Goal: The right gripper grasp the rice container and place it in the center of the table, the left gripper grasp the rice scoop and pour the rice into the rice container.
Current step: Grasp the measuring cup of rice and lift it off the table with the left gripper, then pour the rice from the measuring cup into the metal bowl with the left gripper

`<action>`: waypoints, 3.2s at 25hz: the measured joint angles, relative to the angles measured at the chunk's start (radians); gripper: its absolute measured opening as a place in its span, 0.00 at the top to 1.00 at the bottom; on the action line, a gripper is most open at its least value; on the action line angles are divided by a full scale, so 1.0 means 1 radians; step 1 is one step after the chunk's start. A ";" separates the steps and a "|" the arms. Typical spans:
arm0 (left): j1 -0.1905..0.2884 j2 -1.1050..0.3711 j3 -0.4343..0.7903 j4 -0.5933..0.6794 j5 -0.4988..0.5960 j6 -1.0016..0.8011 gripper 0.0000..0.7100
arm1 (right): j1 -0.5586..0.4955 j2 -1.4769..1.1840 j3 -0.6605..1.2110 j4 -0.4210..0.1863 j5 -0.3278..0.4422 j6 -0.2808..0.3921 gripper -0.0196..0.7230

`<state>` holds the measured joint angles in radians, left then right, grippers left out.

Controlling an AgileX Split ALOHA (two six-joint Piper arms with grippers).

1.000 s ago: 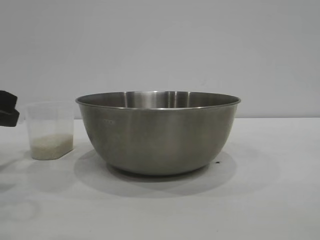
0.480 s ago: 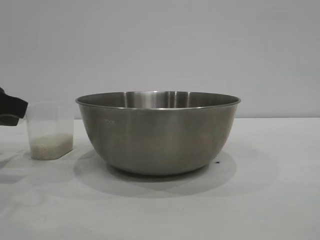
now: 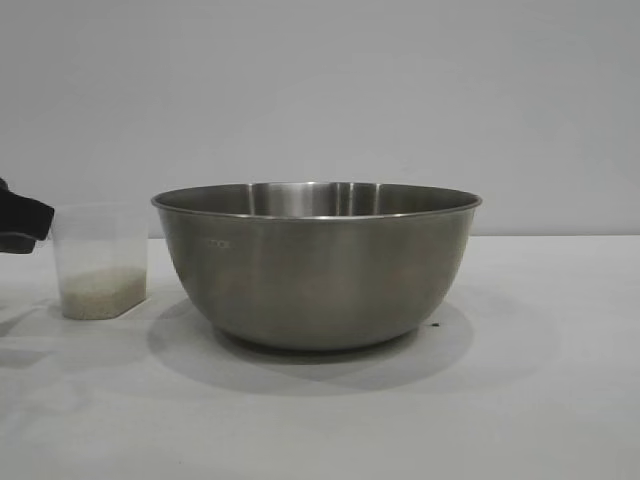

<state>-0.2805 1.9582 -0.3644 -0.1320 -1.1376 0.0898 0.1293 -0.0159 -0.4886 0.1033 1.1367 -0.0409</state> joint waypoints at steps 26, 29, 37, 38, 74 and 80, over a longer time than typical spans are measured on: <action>0.000 0.066 -0.070 -0.007 0.000 0.037 0.73 | 0.000 0.000 0.000 0.000 0.000 0.000 0.23; 0.000 0.084 -0.092 -0.008 0.000 0.041 0.73 | 0.000 0.000 0.000 0.000 0.000 0.000 0.23; 0.000 0.096 -0.152 -0.011 0.000 0.071 0.73 | 0.000 0.000 0.000 0.000 0.000 0.000 0.23; 0.000 0.096 -0.155 -0.009 0.000 0.074 0.73 | 0.000 0.000 0.000 0.000 0.000 0.000 0.23; 0.000 -0.163 -0.353 0.505 0.007 0.503 1.00 | 0.000 0.000 0.000 0.000 0.000 0.000 0.23; 0.000 -0.163 -0.362 0.657 0.007 0.653 1.00 | 0.000 0.000 0.000 0.000 0.000 0.000 0.23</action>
<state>-0.2805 1.7951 -0.7263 0.5246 -1.1308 0.7423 0.1293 -0.0159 -0.4886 0.1033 1.1367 -0.0409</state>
